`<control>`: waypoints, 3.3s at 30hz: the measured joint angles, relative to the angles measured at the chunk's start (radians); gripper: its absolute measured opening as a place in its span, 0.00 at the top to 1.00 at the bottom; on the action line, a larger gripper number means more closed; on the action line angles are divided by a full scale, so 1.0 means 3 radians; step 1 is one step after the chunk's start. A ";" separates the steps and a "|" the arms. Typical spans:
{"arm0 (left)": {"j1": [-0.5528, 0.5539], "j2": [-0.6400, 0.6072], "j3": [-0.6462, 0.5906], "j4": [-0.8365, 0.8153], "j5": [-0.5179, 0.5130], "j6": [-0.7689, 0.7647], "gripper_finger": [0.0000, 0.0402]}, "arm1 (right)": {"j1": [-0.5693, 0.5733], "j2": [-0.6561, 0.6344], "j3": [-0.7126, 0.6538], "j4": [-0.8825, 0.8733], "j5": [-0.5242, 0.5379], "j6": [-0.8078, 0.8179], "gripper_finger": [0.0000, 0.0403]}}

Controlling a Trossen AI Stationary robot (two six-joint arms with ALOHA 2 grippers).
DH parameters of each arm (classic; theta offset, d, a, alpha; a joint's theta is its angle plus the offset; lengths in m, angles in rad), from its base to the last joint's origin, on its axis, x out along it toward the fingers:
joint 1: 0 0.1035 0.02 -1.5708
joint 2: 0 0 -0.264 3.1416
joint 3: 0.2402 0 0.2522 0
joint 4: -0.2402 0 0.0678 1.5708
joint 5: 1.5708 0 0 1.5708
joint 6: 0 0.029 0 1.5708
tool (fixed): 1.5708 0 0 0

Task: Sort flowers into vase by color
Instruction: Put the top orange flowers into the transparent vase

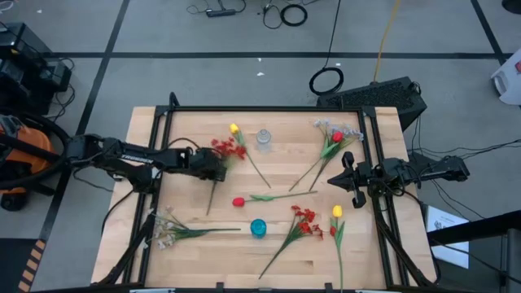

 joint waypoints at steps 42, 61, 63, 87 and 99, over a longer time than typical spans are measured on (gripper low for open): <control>0.1317 0.0685 0.0417 0.4775 0.1683 0.3576 0.96 | 0.0000 0.0000 -0.0001 0.0001 0.0000 0.0000 1.00; 0.1630 0.1252 0.0928 0.4784 0.2078 0.3579 0.96 | 0.0000 0.0001 -0.0001 0.0001 0.0000 0.0000 1.00; 0.1632 0.1306 0.0928 0.4822 0.2077 0.3572 0.96 | -0.0001 0.0000 -0.0001 0.0001 0.0000 0.0000 1.00; 0.1630 0.1418 0.0930 0.5174 0.1907 0.3577 0.96 | 0.0000 0.0001 -0.0001 0.0001 0.0000 0.0000 1.00; 0.1626 0.1416 0.0930 0.4655 0.1897 0.3773 0.96 | -0.0001 0.0000 -0.0001 0.0001 0.0000 0.0000 1.00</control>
